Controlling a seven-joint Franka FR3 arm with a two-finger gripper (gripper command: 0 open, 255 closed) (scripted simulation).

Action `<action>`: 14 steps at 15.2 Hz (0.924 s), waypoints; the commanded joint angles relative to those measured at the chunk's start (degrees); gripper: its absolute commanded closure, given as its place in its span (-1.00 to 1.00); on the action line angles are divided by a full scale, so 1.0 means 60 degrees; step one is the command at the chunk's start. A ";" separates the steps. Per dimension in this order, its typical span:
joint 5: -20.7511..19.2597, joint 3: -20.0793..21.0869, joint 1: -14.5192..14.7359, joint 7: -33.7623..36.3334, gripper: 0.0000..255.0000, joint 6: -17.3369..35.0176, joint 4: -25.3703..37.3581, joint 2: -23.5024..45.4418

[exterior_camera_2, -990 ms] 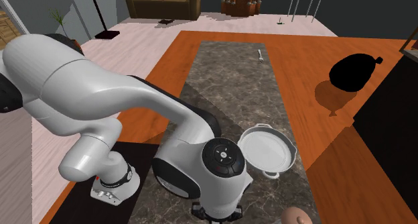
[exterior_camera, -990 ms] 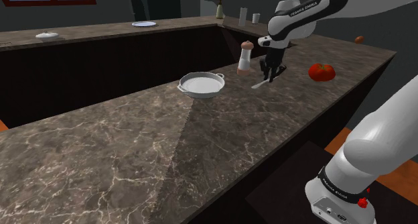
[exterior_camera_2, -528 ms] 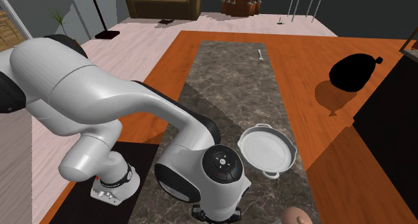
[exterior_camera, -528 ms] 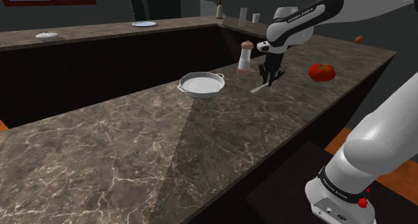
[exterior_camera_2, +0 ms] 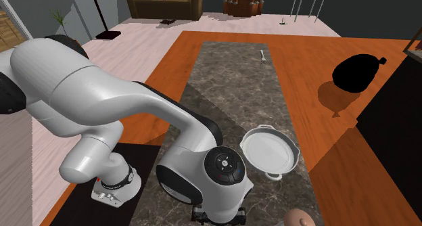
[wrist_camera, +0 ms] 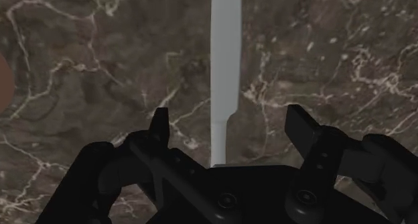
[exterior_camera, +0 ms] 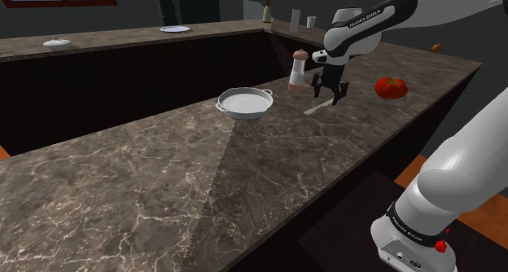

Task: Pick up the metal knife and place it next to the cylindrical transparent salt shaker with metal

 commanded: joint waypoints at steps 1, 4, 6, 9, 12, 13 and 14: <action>0.0000 0.0000 0.0000 0.0000 -1.00 0.0000 0.0000 0.0000; -0.0061 0.0041 0.0001 0.0054 -1.00 -0.0660 0.0406 -0.0264; -0.0097 0.0078 0.0006 0.0089 -1.00 -0.1247 0.0810 -0.0452; -0.0097 0.0079 0.0005 0.0089 -1.00 -0.1247 0.0810 -0.0452; -0.0096 0.0079 0.0005 0.0089 -1.00 -0.1247 0.0810 -0.0452; -0.0096 0.0079 0.0005 0.0089 -1.00 -0.1247 0.0810 -0.0452; -0.0096 0.0079 0.0005 0.0089 -1.00 -0.1247 0.0810 -0.0452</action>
